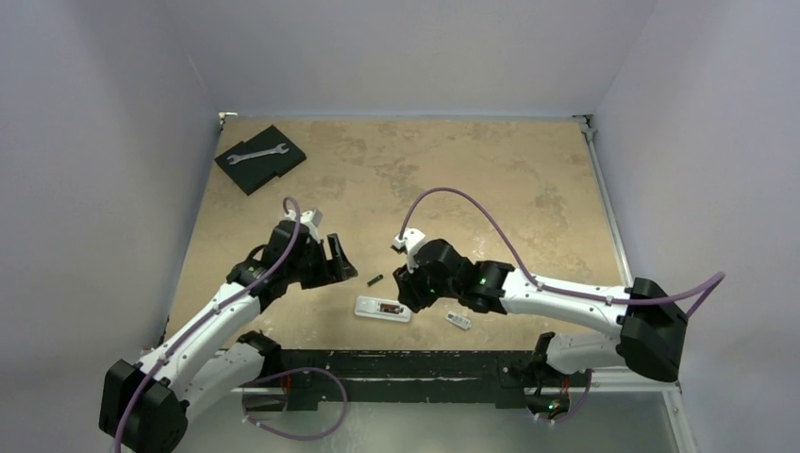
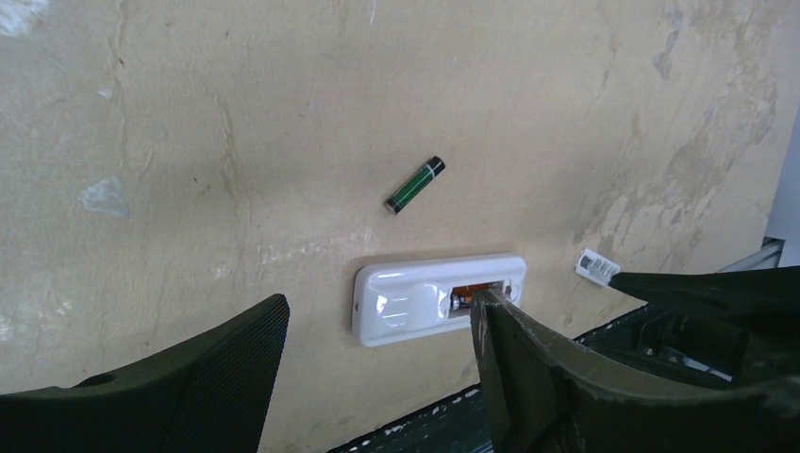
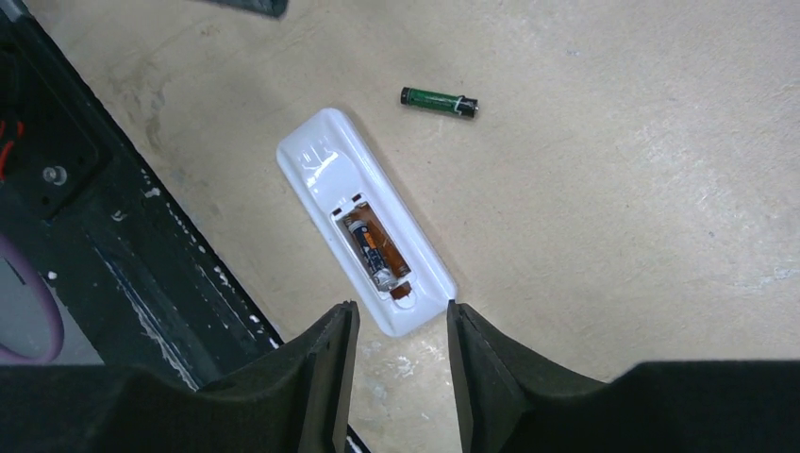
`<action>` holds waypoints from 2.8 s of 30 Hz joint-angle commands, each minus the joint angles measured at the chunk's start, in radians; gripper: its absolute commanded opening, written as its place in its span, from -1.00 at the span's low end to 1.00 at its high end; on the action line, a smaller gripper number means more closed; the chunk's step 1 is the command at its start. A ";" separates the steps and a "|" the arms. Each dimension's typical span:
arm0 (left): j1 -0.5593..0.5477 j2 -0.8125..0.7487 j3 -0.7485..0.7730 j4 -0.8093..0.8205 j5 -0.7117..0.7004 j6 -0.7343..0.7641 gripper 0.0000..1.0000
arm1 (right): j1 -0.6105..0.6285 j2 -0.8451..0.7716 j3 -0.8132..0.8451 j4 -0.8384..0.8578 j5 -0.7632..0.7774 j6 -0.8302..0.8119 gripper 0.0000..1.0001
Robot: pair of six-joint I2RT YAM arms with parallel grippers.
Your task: Load the batteries into the remote control
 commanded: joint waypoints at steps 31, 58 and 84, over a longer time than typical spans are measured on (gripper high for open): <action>-0.170 0.143 -0.182 0.240 0.039 -0.138 0.30 | -0.010 0.038 -0.078 0.150 -0.096 0.207 -0.25; -0.178 0.185 -0.227 0.324 0.075 -0.135 0.14 | -0.010 0.142 -0.033 0.172 -0.091 0.282 -0.34; -0.179 0.210 -0.229 0.342 0.079 -0.131 0.11 | -0.010 0.215 -0.003 0.167 -0.121 0.259 -0.60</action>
